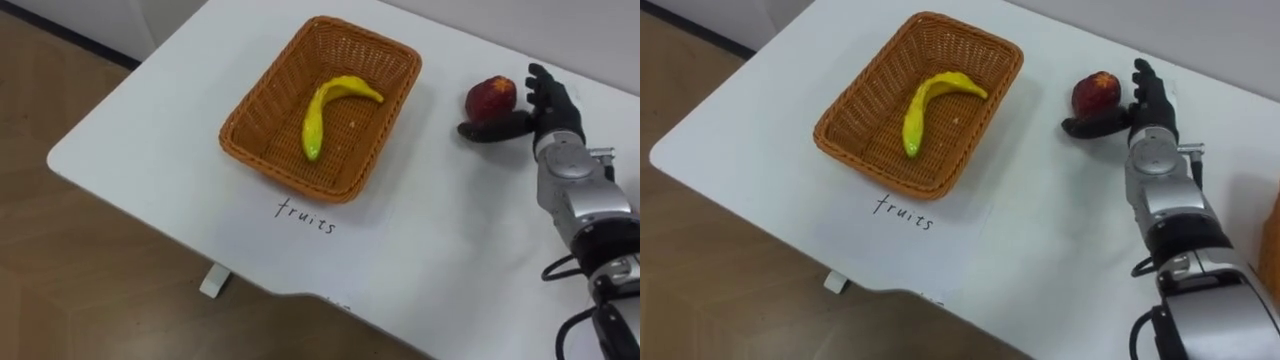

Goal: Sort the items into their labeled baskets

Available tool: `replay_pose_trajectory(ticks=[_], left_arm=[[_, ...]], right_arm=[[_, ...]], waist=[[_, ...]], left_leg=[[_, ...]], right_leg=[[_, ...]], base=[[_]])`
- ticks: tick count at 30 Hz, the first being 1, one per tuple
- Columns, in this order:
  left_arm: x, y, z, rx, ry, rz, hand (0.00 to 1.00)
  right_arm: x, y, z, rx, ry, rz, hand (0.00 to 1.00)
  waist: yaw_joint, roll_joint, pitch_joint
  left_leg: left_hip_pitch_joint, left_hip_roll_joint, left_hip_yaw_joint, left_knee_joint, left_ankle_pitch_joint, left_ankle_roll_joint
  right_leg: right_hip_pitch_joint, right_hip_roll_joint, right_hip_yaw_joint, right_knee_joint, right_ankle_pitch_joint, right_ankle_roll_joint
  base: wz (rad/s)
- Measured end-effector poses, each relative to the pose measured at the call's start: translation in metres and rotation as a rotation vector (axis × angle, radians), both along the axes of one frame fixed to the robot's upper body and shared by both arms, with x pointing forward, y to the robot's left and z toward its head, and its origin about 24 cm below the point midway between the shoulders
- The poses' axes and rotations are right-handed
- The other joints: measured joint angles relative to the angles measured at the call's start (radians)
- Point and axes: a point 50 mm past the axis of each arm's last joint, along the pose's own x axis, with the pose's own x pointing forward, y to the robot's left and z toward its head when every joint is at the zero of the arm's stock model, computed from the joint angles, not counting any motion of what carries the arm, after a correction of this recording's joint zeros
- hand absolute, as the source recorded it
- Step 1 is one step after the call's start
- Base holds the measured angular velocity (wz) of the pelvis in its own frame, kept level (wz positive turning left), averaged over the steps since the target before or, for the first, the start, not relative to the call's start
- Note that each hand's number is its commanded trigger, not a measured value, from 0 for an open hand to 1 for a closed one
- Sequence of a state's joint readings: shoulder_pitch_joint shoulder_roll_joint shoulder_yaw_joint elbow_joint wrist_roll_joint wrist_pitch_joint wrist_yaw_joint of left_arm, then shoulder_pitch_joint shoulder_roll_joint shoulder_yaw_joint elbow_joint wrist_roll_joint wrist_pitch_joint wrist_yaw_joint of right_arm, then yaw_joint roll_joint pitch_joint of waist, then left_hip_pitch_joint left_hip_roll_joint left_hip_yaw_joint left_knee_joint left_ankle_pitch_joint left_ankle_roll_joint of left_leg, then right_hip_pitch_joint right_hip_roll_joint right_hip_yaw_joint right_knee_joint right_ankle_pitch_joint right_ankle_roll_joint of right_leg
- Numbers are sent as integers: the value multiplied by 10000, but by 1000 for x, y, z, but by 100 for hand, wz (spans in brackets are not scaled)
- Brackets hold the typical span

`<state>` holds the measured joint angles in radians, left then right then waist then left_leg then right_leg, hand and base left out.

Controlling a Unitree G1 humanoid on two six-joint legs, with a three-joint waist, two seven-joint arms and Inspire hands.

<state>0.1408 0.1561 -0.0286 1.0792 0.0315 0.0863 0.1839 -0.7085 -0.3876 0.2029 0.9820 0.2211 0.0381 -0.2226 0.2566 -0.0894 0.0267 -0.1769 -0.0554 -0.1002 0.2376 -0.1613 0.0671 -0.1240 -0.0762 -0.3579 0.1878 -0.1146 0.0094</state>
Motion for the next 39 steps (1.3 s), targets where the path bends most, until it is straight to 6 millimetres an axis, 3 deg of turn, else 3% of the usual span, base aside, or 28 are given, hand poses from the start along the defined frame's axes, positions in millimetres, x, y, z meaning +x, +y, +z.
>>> replay_pose_trajectory(ticks=[13,22,39], left_arm=[[1,6,1,146,137,-72,0],[3,4,0,130,119,-273,0],[3,7,1,41,155,-331,0]], right_arm=[[1,8,-3,-485,300,807,0],[1,7,-3,-629,361,951,0],[1,9,-4,-759,527,1364,0]], waist=[[22,-87,22],[264,-101,32],[261,-141,39]], left_leg=[[-22,2,-9,71,-1,-1],[-21,29,10,83,-5,-10],[-66,48,-9,157,-15,-31]], right_leg=[[22,2,14,7,19,-22],[14,34,5,-3,33,-44],[27,51,-23,9,58,-78]], base=[[0],[0],[0]])
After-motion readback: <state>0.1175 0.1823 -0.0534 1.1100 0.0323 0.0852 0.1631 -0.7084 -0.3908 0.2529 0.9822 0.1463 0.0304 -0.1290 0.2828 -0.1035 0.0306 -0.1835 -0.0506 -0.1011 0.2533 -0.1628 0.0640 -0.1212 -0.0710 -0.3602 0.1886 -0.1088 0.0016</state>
